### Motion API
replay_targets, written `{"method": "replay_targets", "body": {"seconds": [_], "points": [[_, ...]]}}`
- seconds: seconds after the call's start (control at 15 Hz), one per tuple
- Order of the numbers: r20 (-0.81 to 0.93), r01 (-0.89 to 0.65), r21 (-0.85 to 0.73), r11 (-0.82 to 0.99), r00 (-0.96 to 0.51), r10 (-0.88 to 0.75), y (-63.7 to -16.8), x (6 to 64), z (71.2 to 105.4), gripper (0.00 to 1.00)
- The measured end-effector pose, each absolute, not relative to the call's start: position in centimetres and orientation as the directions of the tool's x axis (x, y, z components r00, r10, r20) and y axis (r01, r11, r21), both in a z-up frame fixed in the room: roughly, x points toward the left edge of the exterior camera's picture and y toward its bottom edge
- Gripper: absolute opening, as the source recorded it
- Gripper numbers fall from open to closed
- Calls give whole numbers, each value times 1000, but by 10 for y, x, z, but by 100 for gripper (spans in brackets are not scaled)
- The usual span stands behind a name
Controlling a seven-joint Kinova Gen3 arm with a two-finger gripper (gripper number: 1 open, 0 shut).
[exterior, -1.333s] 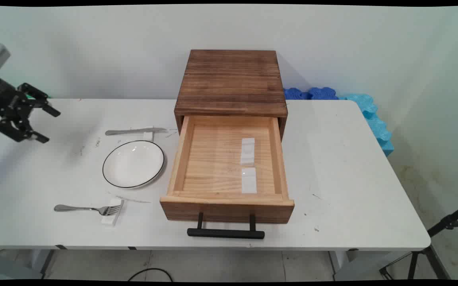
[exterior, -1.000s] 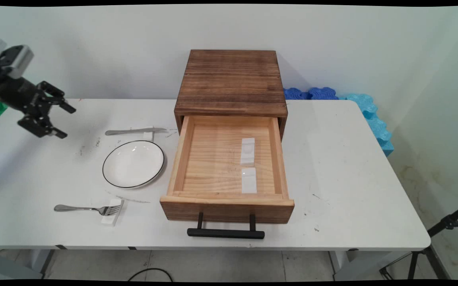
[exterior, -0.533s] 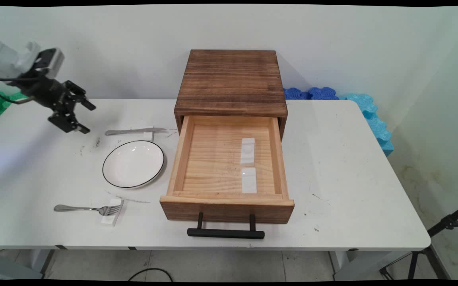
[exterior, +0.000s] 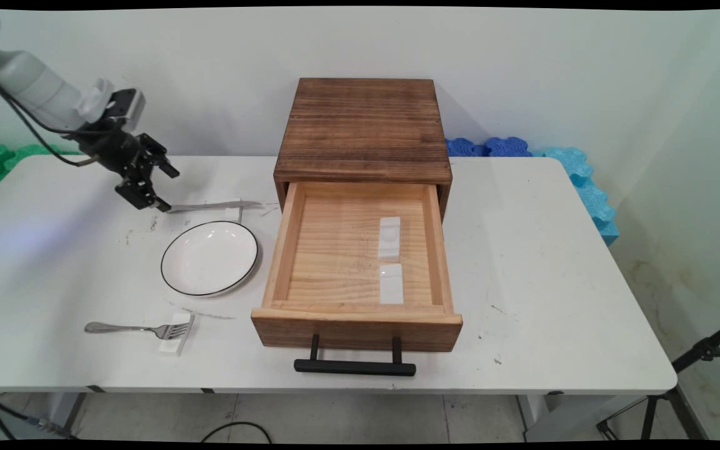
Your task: Pick up the knife from the left of the white plate
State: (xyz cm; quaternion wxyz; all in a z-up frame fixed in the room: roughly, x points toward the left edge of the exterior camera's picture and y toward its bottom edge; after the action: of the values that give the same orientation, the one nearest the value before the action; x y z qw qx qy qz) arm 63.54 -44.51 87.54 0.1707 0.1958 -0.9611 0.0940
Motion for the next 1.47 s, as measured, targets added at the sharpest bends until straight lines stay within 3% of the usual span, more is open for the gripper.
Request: {"method": "replay_targets", "body": {"seconds": [1.47], "points": [[323, -343, -82, 936, -897, -301, -503, 609, 820, 100]]}}
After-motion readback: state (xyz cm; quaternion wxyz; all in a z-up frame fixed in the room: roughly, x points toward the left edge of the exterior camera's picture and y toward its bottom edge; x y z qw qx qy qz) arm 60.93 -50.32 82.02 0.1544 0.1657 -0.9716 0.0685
